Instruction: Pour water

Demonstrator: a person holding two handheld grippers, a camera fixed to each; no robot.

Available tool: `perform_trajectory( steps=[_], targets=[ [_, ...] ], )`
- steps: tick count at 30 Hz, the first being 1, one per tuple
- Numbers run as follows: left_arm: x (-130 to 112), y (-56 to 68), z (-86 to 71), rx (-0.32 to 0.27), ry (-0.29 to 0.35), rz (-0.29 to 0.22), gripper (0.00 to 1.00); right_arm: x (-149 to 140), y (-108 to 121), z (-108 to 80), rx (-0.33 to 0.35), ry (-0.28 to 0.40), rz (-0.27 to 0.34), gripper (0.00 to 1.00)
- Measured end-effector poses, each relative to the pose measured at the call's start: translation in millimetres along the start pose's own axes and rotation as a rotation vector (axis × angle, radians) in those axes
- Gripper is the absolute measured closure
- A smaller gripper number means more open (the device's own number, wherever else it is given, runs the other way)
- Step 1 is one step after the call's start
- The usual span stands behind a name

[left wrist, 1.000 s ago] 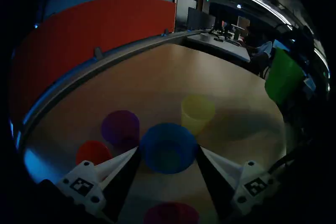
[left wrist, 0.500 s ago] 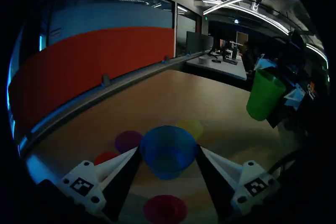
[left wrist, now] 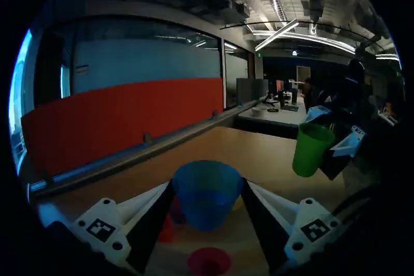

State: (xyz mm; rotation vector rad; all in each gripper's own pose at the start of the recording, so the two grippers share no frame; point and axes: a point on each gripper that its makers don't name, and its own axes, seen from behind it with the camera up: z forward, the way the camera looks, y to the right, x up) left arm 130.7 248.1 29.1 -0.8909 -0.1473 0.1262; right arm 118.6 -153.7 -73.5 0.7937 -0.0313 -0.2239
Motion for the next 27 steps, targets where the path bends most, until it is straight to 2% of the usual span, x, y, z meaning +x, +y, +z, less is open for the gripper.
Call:
perform_trajectory(
  steps=[6, 12, 17, 27],
  targets=[
    [26.6, 1.8, -18.2, 0.033, 0.096, 0.036, 0.11, 7.2, -3.8, 2.3, 0.004, 0.008, -0.001, 0.06],
    [50.1, 3.7, -34.2, 0.054, 0.179, 0.02, 0.11, 10.4, -7.1, 4.1, 0.008, 0.011, -0.003, 0.06],
    [55.9, 3.3, -43.0, 0.055, 0.197, 0.004, 0.11, 12.2, -8.9, 5.2, 0.011, 0.013, -0.002, 0.06],
    [59.6, 3.7, -52.3, 0.051, 0.199, 0.005, 0.11, 15.7, -11.9, 7.8, 0.019, 0.016, -0.001, 0.06]
  ],
)
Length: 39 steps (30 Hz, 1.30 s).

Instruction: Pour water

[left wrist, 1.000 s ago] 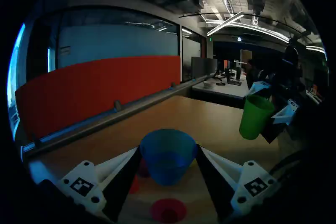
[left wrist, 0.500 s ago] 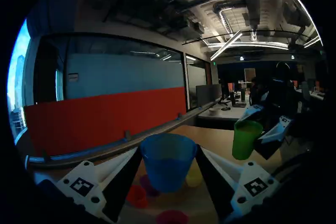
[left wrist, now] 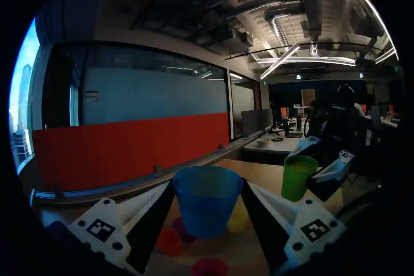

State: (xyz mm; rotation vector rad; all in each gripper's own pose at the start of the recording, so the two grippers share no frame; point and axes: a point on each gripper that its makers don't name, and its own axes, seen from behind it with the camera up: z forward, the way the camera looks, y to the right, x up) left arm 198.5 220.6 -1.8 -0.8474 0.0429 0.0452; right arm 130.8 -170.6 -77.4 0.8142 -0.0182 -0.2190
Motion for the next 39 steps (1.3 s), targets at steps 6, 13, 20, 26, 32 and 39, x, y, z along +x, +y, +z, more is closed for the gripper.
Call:
perform_trajectory(
  steps=[6, 13, 20, 26, 32, 39],
  targets=[
    [5.8, 0.8, -6.6, -0.008, 0.003, 0.006, 0.11, 2.5, -5.7, 4.5, 0.021, 0.002, 0.004, 0.07],
    [9.8, 0.3, -17.1, -0.009, 0.0, 0.02, 0.11, 3.1, -8.9, 13.4, 0.039, 0.006, 0.011, 0.08],
    [17.2, -0.4, -30.7, -0.003, 0.013, 0.055, 0.11, 3.6, -14.0, 23.9, 0.07, 0.009, 0.031, 0.08],
    [20.1, -5.2, -42.0, 0.013, 0.014, 0.093, 0.11, 4.9, -19.3, 35.8, 0.1, 0.013, 0.037, 0.08],
    [23.7, -12.0, -51.8, 0.036, 0.018, 0.125, 0.11, 4.8, -27.7, 50.1, 0.137, 0.014, 0.038, 0.08],
    [30.6, -15.5, -60.8, 0.061, 0.016, 0.204, 0.11, 2.6, -37.0, 64.4, 0.174, 0.018, 0.044, 0.08]
  ],
)
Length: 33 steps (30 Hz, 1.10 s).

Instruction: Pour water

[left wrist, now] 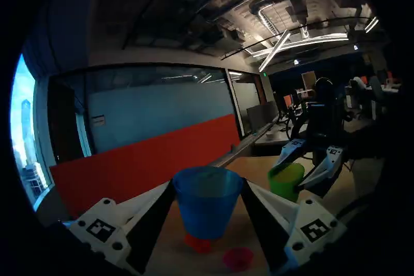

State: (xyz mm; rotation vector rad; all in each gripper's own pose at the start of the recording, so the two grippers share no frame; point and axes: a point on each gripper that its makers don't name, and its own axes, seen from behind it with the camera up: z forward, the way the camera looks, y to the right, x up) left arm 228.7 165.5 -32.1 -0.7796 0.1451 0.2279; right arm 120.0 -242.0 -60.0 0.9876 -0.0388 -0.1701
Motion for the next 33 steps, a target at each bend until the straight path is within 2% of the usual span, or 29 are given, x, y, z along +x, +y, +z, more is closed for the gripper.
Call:
perform_trajectory(
  steps=[5, 12, 17, 26, 33],
  targets=[
    [10.6, 0.5, -5.3, 0.013, 0.01, 0.067, 0.11, -1.4, -6.0, 10.4, 0.027, 0.007, 0.001, 0.08],
    [18.5, -3.7, -12.6, 0.03, 0.02, 0.116, 0.11, -4.8, -13.7, 23.3, 0.058, 0.009, 0.005, 0.08],
    [23.5, -4.3, -15.7, 0.037, 0.021, 0.171, 0.11, -4.6, -19.1, 30.0, 0.079, 0.011, 0.009, 0.08],
    [31.6, 0.9, -14.8, 0.039, 0.018, 0.261, 0.11, -5.5, -28.8, 41.6, 0.111, 0.013, 0.013, 0.08],
    [33.6, -0.5, -10.3, 0.049, 0.006, 0.314, 0.11, -10.3, -34.8, 47.3, 0.129, 0.007, 0.009, 0.08]
  ],
)
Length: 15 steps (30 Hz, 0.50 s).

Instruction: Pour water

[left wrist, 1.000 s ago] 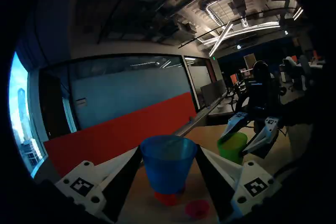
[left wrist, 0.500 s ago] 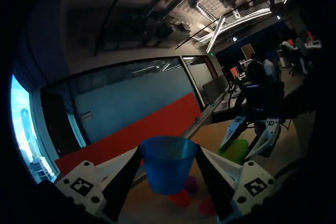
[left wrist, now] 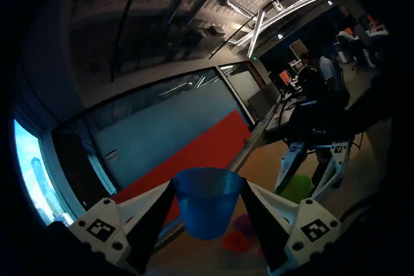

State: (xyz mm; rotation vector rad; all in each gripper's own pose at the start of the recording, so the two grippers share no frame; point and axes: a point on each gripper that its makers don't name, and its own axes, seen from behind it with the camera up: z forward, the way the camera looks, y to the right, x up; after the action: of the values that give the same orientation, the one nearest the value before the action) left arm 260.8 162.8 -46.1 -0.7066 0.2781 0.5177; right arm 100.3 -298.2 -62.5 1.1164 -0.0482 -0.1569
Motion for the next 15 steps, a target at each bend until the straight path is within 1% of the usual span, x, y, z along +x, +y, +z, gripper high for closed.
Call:
perform_trajectory(
  steps=[9, 15],
  targets=[
    [0.7, -1.7, 4.3, 0.005, -0.018, 0.058, 0.11, -0.3, -5.2, 8.8, 0.019, 0.001, 0.011, 0.08],
    [2.7, -1.0, 4.5, 0.005, -0.027, 0.115, 0.11, -0.7, -8.2, 15.0, 0.03, -0.003, 0.011, 0.08]
  ],
)
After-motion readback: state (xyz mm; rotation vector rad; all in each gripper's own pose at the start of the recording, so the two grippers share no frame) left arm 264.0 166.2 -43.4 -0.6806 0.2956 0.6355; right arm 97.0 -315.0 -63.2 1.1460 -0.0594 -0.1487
